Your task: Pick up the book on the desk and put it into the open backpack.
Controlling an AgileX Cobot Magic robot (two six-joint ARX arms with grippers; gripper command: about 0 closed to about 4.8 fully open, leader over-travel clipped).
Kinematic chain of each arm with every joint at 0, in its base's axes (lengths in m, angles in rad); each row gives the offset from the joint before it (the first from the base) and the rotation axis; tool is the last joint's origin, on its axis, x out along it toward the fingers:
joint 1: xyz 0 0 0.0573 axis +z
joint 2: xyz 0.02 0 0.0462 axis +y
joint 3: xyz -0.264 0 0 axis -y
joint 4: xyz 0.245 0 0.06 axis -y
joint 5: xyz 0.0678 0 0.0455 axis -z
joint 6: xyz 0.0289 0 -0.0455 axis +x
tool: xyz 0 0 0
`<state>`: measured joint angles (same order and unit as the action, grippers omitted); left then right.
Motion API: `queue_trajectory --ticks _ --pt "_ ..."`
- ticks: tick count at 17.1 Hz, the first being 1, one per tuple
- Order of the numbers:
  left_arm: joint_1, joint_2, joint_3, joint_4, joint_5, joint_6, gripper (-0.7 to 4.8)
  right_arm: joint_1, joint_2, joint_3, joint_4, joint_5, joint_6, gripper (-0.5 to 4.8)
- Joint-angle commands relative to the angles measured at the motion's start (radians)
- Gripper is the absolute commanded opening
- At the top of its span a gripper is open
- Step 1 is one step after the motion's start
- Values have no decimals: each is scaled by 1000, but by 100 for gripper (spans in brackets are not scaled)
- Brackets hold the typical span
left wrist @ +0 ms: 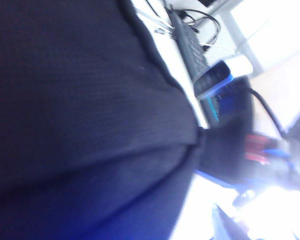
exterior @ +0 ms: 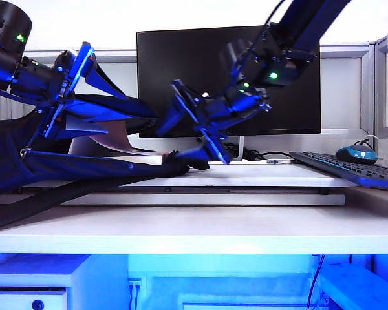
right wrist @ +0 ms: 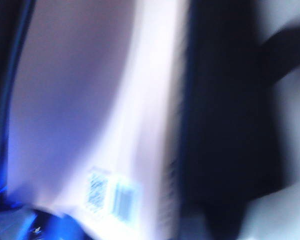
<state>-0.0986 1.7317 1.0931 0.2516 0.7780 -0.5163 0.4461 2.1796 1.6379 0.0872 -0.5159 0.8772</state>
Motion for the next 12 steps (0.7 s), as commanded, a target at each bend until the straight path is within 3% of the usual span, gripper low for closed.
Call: queue_trajectory --ticks 1,3,7,10,12 --pt "1 -10 8 76 72 -40 409 8 -3 1 -2 -12 -14 261" --pt "1 -18 9 195 108 -79 409 7 -3 1 -1 -18 -14 261" --pt "2 -95 23 286 112 -85 408 6 -6 2 0 -30 -37 261" --pt "2 -148 75 289 250 -249 407 -11 -33 2 0 -27 -75 261" --pt "-1 -200 113 340 314 -283 403 -41 -70 2 -3 -14 -105 261"
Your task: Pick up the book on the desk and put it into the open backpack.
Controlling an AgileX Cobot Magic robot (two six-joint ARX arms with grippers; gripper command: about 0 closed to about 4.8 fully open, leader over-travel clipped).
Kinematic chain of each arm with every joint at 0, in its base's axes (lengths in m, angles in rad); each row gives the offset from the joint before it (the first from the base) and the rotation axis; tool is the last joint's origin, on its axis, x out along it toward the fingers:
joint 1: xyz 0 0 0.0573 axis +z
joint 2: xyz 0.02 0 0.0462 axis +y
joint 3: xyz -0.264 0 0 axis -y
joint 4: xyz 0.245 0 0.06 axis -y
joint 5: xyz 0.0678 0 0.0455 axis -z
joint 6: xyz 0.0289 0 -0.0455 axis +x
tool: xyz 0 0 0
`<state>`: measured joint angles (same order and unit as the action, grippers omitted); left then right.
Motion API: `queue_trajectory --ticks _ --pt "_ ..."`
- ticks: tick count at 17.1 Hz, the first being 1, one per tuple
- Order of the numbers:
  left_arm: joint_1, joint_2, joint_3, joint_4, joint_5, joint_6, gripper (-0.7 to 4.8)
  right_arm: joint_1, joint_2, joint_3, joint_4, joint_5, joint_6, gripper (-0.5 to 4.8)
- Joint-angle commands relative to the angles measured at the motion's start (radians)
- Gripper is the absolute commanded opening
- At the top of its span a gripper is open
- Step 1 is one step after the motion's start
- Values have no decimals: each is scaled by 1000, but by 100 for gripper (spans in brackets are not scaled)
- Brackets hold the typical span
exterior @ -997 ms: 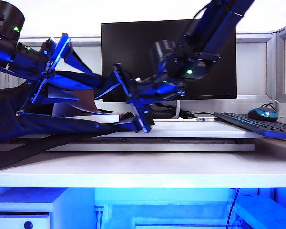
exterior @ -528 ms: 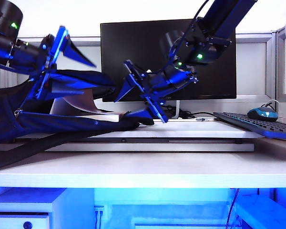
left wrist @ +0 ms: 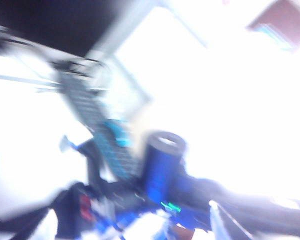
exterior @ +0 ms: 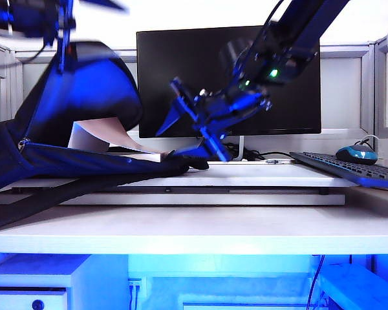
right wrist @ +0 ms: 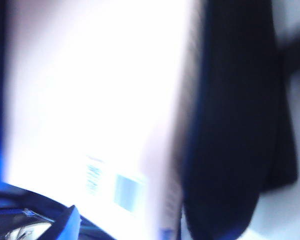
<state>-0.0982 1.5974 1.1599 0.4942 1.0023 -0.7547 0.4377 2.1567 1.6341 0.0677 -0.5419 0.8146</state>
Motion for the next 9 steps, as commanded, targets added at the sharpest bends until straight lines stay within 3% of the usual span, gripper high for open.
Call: queue_trajectory --ticks 1,3,5,7,9 --pt "-1 -94 71 161 98 -66 403 -55 -71 5 14 13 -53 261" --pt "2 -132 110 224 61 -63 393 -84 -105 5 -6 14 -86 261" --pt "29 -177 122 212 -4 36 366 -103 -161 5 -92 49 -221 261" --pt "66 -220 122 103 -29 141 362 -118 -240 5 -212 138 -402 260" --pt "107 -265 122 -6 -54 232 362 -129 -304 5 -266 205 -494 260"
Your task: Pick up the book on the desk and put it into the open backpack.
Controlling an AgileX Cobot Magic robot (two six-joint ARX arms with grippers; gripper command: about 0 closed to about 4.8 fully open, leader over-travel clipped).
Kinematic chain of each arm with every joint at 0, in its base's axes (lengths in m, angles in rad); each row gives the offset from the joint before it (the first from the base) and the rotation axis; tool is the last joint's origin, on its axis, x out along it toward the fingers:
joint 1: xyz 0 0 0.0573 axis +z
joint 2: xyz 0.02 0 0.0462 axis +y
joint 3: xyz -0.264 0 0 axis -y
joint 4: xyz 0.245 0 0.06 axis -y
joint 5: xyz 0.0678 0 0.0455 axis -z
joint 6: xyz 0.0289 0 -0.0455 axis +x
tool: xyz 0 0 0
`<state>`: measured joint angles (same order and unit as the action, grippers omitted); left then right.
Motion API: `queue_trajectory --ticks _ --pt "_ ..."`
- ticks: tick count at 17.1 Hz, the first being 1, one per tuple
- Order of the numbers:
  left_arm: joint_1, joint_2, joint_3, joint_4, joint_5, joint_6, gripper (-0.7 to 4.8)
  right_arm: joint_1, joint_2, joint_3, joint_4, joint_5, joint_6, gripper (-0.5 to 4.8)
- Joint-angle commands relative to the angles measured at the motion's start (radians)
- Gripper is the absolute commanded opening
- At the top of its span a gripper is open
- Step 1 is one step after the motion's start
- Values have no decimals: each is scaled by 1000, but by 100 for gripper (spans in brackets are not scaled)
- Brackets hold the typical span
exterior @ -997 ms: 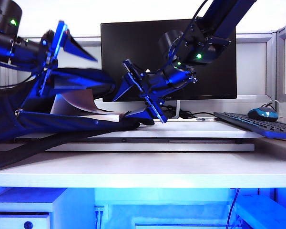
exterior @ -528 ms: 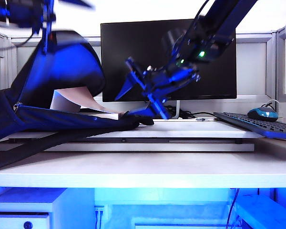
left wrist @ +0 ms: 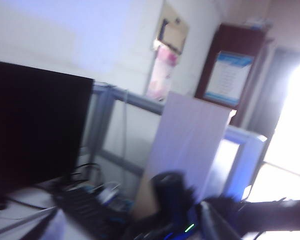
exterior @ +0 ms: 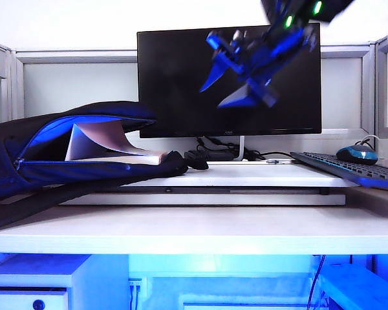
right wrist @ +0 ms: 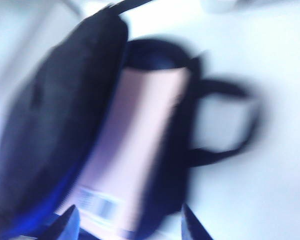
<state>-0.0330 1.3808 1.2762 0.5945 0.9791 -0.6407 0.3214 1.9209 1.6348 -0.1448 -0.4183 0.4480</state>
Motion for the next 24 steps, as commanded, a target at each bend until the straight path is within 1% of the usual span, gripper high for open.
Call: queue_trajectory --ticks 1,2,3,4,5,6,7,8,9,10,11,13,14,15,16,17,18,20,21,22,23,24 --pt "65 -93 6 -188 -56 209 361 -29 -118 4 -77 109 -169 259" --pt "88 -134 6 -257 -78 298 352 -32 -154 4 -95 130 -194 259" --pt "103 -169 6 -321 -92 369 335 -38 -188 3 -109 148 -219 259" --pt "119 -213 6 -407 -123 455 335 -47 -226 3 -124 161 -251 258" --pt "125 -269 5 -532 -199 575 334 -47 -278 3 -150 200 -300 239" --pt "125 -322 5 -656 -271 701 317 -47 -330 2 -178 242 -355 228" --pt "121 -360 5 -752 -325 783 276 -47 -369 2 -198 269 -387 228" --pt "121 -393 5 -837 -372 831 228 -47 -406 0 -214 284 -409 228" --pt "121 -422 5 -907 -412 849 189 -47 -443 -8 -221 290 -415 226" --pt "121 -449 5 -956 -428 853 169 -47 -480 -27 -218 294 -420 210" --pt "121 -469 4 -978 -427 850 168 -48 -525 -62 -208 315 -423 195" --pt "121 -534 3 -991 -430 834 146 -61 -668 -202 -192 346 -422 187" --pt "121 -553 2 -992 -430 820 146 -62 -705 -245 -191 358 -422 187" --pt "121 -583 -8 -993 -430 811 146 -68 -773 -323 -189 381 -422 187" --pt "121 -616 -32 -992 -430 805 143 -71 -833 -391 -188 397 -422 187" --pt "121 -664 -78 -990 -430 794 118 -71 -905 -466 -187 406 -420 183" --pt "121 -728 -146 -989 -435 779 114 -71 -988 -544 -187 422 -419 155" --pt "121 -851 -278 -982 -444 743 110 -71 -1122 -644 -186 439 -418 143" --pt "121 -912 -341 -978 -444 712 105 -71 -1192 -689 -187 446 -418 125" --pt "121 -980 -403 -980 -445 687 65 -71 -1257 -728 -188 446 -418 55" --pt "122 -1059 -468 -980 -455 684 46 -71 -1328 -774 -189 446 -418 2" --pt "122 -1102 -499 -983 -465 684 43 -71 -1365 -801 -190 446 -417 -6"
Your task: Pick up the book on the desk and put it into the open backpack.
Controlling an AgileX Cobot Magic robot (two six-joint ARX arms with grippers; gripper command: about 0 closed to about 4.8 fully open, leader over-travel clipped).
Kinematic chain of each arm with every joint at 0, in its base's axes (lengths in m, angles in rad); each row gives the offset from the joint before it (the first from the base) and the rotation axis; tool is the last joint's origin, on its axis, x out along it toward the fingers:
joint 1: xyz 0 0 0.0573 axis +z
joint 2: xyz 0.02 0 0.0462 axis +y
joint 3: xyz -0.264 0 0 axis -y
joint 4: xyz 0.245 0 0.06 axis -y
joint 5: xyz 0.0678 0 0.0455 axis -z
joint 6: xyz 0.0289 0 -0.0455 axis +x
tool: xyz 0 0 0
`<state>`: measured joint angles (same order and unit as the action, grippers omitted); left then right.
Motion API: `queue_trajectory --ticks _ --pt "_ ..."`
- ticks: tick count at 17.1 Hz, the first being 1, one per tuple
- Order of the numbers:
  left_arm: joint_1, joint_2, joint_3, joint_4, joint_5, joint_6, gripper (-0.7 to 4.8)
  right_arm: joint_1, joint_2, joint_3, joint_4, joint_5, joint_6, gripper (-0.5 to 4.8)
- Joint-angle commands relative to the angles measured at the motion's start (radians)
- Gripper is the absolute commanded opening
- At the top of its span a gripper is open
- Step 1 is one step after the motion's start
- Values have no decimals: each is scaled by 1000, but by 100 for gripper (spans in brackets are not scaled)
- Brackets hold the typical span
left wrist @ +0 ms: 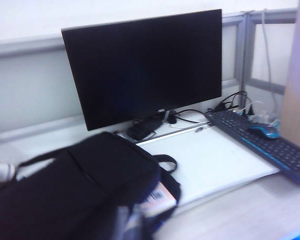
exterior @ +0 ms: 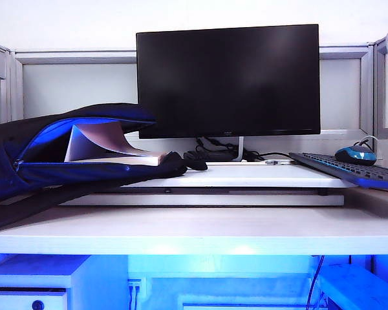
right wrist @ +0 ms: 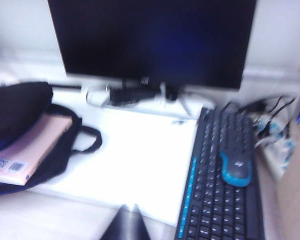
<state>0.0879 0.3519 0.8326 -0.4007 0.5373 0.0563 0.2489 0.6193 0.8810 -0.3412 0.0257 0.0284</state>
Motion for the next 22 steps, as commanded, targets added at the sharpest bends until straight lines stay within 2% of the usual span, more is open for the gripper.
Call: queue_trajectory --ticks 1,2,5,7,10,15,19,22 --pt "1 -171 -105 -2 -38 -48 12 2 -150 -110 -30 3 25 -6" --pt "1 -244 -116 -86 -116 -57 -6 2 -245 -198 -58 29 54 -6" --pt "1 -288 -129 -202 -177 -48 -6 2 -335 -319 -59 74 63 -6" --pt "1 -314 -166 -213 -178 -60 -6 2 -375 -391 -58 82 128 -6" --pt "1 -348 -259 -221 -172 -126 -6 2 -417 -493 -51 94 140 -6" --pt "1 -348 -384 -135 -179 -160 -6 2 -436 -616 -14 133 140 -6" --pt "1 -348 -482 9 -202 -293 -6 2 -436 -726 100 138 141 -6" --pt "1 -348 -529 44 -205 -292 -6 1 -436 -778 117 143 153 -6"
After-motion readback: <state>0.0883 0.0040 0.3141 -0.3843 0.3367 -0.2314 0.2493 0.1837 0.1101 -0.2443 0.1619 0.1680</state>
